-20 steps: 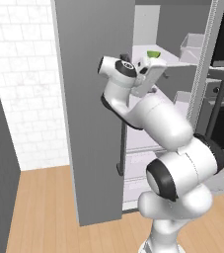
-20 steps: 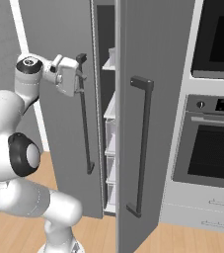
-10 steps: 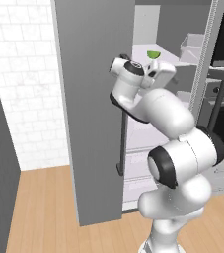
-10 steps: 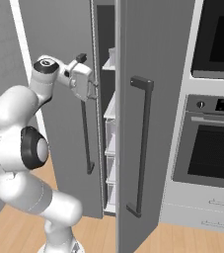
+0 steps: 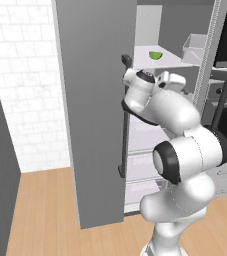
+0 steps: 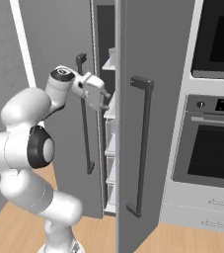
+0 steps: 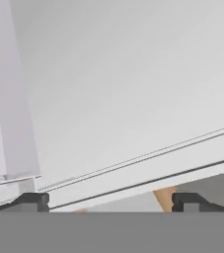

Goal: Grab a lemon wedge from the fridge and one ice cube from the ice bowl, and put them in the glass of lemonade.

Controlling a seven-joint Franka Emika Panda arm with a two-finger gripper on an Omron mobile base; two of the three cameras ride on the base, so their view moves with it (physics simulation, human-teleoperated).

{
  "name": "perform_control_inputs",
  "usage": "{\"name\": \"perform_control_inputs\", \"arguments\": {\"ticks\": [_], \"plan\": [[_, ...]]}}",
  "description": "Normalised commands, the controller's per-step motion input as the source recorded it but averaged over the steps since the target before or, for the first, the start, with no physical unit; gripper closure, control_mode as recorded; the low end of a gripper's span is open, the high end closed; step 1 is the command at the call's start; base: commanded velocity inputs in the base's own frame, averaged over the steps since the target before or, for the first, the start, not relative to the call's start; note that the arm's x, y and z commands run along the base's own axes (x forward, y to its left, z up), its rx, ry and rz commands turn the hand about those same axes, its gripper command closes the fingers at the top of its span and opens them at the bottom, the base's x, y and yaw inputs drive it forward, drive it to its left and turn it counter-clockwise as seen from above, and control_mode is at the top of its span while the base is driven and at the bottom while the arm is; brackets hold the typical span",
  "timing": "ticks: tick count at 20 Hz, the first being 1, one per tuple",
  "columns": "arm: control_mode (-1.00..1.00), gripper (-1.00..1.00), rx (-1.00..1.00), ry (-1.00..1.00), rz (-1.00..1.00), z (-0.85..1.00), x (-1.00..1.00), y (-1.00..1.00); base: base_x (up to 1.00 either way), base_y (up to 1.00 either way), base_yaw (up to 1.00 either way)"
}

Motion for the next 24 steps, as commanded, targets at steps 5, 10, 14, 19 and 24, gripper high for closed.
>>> {"name": "perform_control_inputs", "arguments": {"ticks": [5, 10, 14, 19, 24], "plan": [[-1.00, -1.00, -0.02, 0.00, 0.00, -0.01, 0.03, -0.16, 0.00, 0.00, 0.00], [-1.00, -1.00, -0.07, 0.00, 0.01, 0.00, 0.00, -0.21, 0.00, 0.00, 0.00], [-1.00, -1.00, -0.04, 0.00, 0.04, 0.00, 0.00, -0.34, 0.00, 0.00, 0.00], [-1.00, -1.00, -0.02, 0.00, 0.01, 0.00, -0.02, -0.43, 0.00, 0.00, 0.00], [-1.00, -1.00, 0.00, 0.00, 0.00, 0.00, -0.19, -0.58, 0.00, 0.00, 0.00]]}}
